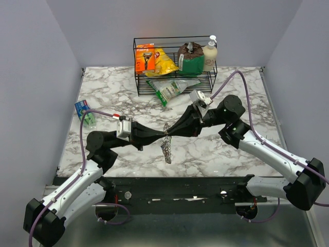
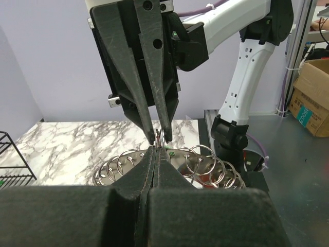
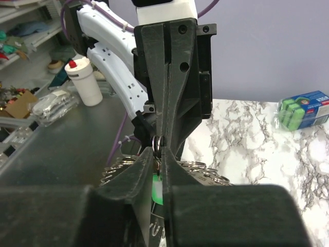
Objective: Put the keys on the keyring
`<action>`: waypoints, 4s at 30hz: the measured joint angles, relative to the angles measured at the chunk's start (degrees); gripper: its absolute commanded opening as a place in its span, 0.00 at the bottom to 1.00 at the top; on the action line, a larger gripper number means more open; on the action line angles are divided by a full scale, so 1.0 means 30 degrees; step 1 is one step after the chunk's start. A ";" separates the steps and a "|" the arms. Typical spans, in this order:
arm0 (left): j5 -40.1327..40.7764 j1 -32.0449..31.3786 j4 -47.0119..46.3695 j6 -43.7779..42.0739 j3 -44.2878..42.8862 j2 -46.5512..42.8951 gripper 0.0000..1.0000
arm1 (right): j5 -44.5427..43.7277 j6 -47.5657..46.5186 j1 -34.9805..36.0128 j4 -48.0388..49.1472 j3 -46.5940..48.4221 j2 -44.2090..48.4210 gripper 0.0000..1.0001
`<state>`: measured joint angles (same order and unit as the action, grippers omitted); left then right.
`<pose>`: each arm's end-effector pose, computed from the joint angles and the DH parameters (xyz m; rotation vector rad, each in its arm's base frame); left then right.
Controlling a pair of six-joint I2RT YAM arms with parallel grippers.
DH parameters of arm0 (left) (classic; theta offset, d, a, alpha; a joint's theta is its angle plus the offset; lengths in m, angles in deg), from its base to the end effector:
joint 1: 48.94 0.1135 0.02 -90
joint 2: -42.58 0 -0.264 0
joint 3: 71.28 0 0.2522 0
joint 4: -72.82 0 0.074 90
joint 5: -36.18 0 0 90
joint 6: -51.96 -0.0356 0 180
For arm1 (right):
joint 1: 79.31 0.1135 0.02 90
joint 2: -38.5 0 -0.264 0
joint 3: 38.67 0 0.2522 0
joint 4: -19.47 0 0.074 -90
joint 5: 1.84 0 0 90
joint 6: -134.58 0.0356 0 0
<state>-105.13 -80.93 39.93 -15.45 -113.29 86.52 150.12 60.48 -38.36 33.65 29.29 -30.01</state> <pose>0.1248 -0.1107 0.3377 0.9551 0.9549 -1.2736 0.1785 0.1965 0.3781 -1.2658 1.0666 1.4910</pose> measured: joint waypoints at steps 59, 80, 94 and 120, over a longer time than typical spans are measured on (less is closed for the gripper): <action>0.0736 -0.0131 2.3219 -1.2050 -0.9828 0.3417 0.50 | -0.3708 -0.8021 0.0117 -1.3172 0.3395 -0.1064 0.01; 0.0590 -0.0379 2.3030 -1.1307 -0.9828 0.5166 0.00 | -0.3993 -0.8211 0.0102 -1.3457 0.3402 -0.1064 0.01; 0.0605 -0.0379 2.0152 -1.0098 -0.7737 0.3949 0.00 | -0.3927 -0.7737 0.0117 -1.2247 0.3111 -0.0583 0.72; 0.0882 -0.0379 1.1708 -0.7308 -0.3497 0.0117 0.00 | -0.2783 -0.5639 -0.0605 -0.9377 0.1945 0.1064 0.56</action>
<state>-102.49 -82.07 75.05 -37.37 -123.78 86.87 141.77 43.56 -40.18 5.52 35.12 -26.82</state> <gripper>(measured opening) 0.011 0.615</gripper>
